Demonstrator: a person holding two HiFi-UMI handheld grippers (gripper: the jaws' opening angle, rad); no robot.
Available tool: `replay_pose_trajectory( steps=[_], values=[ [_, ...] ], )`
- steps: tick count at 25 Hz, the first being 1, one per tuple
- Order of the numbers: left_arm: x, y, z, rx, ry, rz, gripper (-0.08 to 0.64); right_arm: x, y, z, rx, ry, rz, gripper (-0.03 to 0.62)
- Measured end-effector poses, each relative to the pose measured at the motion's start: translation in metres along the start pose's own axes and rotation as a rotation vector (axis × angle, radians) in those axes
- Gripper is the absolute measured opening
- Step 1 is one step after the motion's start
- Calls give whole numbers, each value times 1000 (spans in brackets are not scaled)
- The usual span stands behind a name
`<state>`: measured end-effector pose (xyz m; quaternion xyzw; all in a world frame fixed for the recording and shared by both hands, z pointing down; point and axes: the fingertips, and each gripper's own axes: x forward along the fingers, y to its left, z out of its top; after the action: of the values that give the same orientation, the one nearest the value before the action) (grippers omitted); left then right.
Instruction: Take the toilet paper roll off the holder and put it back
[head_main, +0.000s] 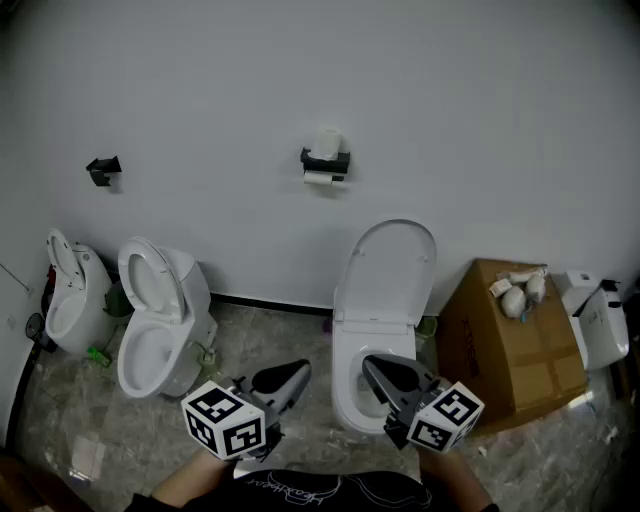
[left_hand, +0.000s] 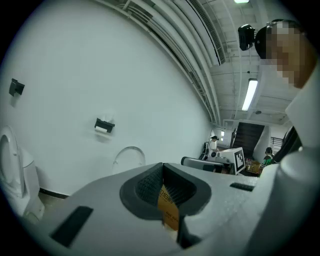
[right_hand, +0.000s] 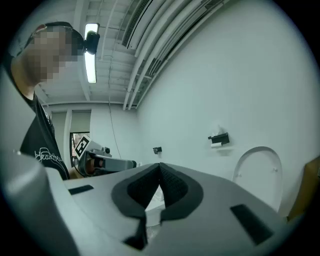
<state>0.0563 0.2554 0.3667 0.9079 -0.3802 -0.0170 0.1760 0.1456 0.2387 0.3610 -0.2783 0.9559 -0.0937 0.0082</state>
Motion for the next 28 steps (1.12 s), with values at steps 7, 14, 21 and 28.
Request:
replay_pose_trajectory(
  steps=[7, 14, 21, 28],
  values=[
    [-19, 35, 11, 8, -6, 11, 5, 34, 1, 10, -15, -16, -9, 5],
    [-35, 57, 16, 7, -17, 23, 5, 53, -8, 16, 1, -32, -58, 47],
    [-50, 69, 15, 3, -20, 41, 5, 60, -14, 16, -27, -43, -108, 239],
    [-47, 88, 20, -11, -29, 77, 5, 77, -31, 21, -80, -17, -100, 314]
  ],
)
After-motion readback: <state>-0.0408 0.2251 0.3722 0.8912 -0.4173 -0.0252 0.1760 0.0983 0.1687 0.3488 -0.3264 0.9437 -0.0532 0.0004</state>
